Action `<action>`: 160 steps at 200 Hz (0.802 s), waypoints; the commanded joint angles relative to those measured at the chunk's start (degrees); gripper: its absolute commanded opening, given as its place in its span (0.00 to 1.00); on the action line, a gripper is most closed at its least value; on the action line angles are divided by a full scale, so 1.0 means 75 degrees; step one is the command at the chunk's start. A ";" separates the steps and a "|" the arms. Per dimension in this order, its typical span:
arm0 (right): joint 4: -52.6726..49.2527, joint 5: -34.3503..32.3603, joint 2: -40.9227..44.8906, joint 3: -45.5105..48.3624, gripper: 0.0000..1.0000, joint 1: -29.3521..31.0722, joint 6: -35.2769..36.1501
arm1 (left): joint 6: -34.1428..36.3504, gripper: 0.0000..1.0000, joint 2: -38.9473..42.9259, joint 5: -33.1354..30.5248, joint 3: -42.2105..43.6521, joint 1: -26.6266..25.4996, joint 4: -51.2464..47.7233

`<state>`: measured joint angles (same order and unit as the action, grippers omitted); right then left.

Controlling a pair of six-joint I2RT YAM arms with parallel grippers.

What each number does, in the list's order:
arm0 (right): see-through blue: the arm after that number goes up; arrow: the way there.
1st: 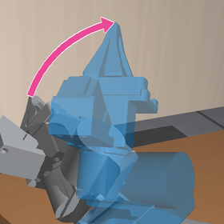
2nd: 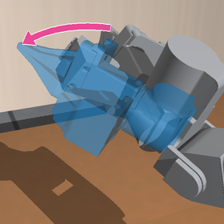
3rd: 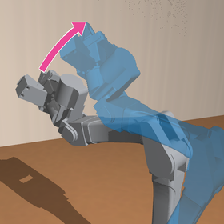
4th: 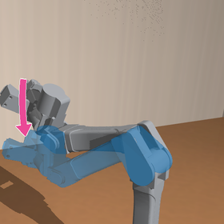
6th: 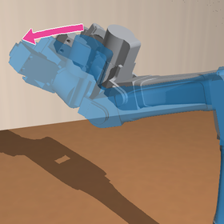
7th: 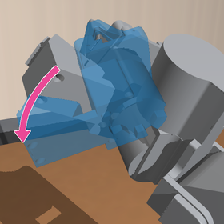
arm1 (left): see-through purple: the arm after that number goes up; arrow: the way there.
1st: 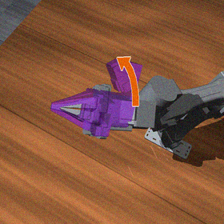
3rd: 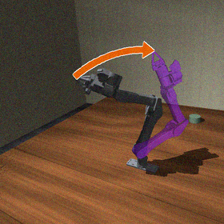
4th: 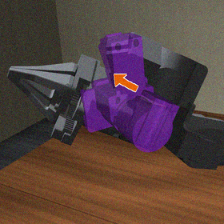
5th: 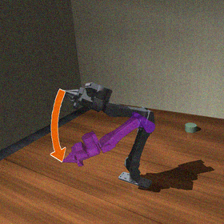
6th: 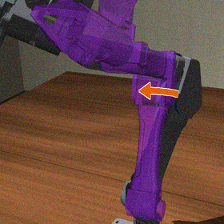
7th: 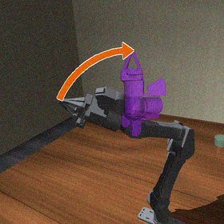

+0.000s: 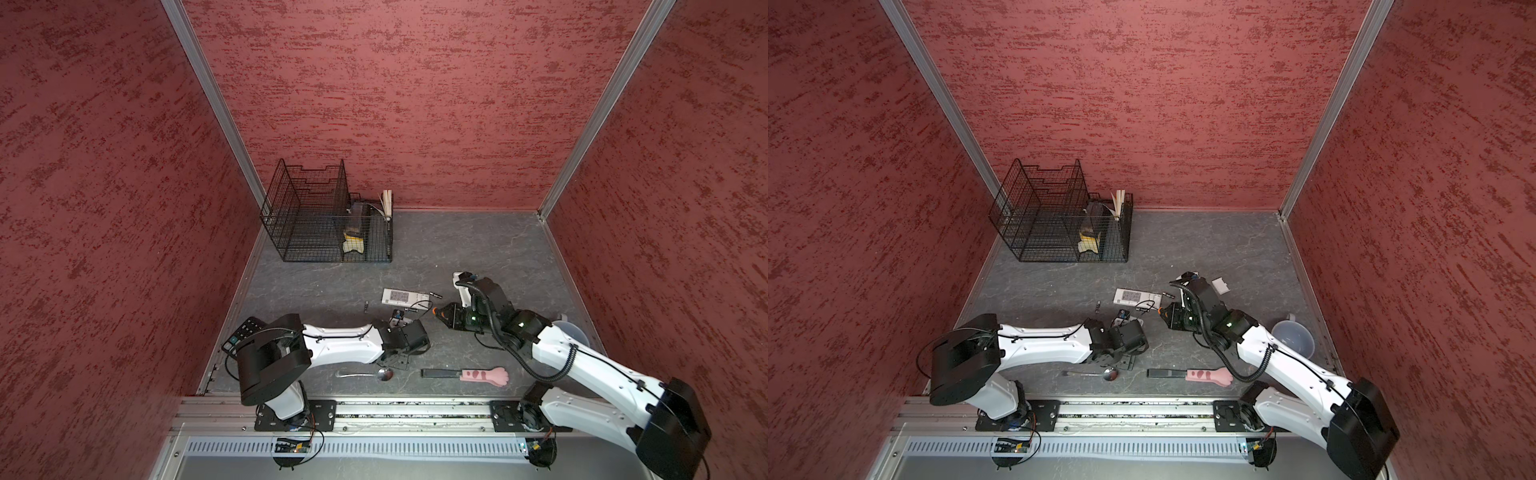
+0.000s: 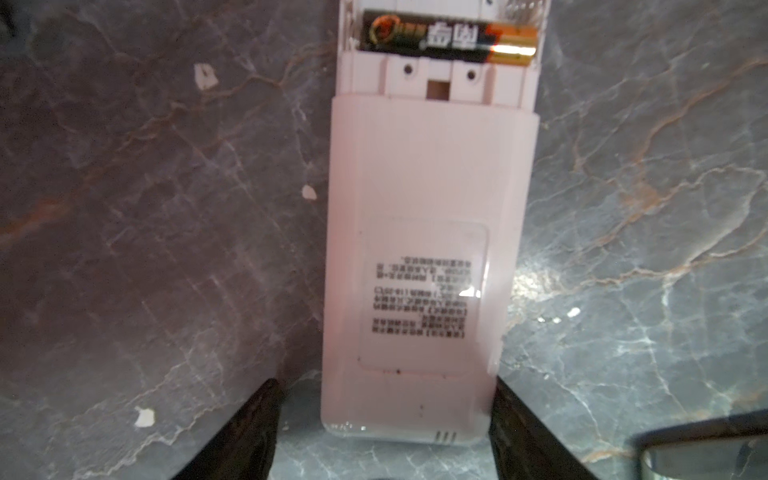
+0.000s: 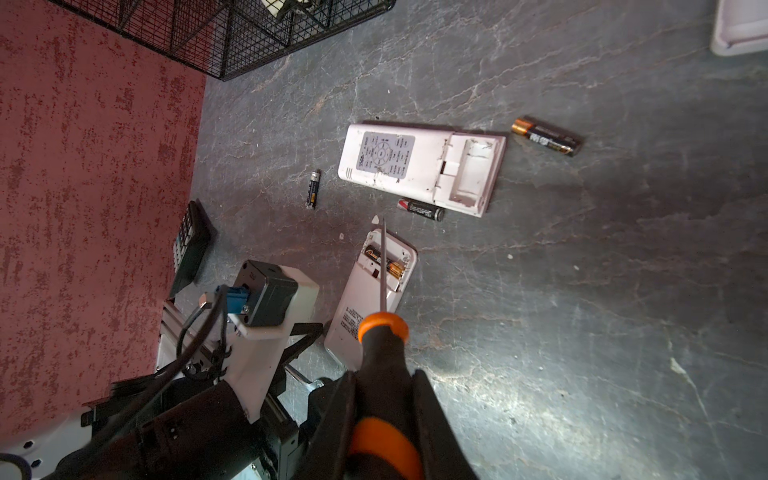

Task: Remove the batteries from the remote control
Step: 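Turn the remote with the left gripper while the right aims at the gold battery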

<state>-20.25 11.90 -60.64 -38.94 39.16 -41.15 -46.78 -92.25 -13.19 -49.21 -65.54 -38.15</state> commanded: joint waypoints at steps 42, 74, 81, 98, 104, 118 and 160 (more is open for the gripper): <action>0.0333 0.0176 -0.0219 -0.0128 0.00 -0.0040 0.0142 | -0.0198 0.76 -0.0175 -0.0581 0.0286 0.0436 -0.0986; 0.0224 0.0232 -0.0385 -0.0158 0.00 -0.0041 0.0285 | 0.0015 0.76 -0.0134 -0.0620 0.0237 0.0841 -0.0636; 0.0161 0.0220 -0.0408 -0.0142 0.00 -0.0041 0.0337 | 0.0045 0.76 -0.0133 -0.0626 0.0217 0.0919 -0.0587; 0.0096 0.0273 -0.0466 -0.0094 0.00 -0.0041 0.0432 | 0.0183 0.76 -0.0101 -0.0620 0.0097 0.0970 -0.0529; 0.0066 0.0335 -0.0480 -0.0086 0.00 -0.0041 0.0437 | 0.0213 0.76 -0.0075 -0.0606 0.0080 0.0955 -0.0494; 0.0031 0.0457 -0.0472 -0.0041 0.00 -0.0041 0.0481 | 0.0234 0.76 0.0044 -0.0530 0.0086 0.0928 -0.0408; -0.0044 0.0811 -0.0084 0.0294 0.00 -0.0035 0.0392 | 0.0181 0.73 0.0790 -0.0353 0.0258 0.0902 -0.0497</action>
<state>-19.81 15.57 -63.68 -38.52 39.16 -38.50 -46.19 -90.56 -16.53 -48.49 -58.76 -40.36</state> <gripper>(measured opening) 0.220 0.738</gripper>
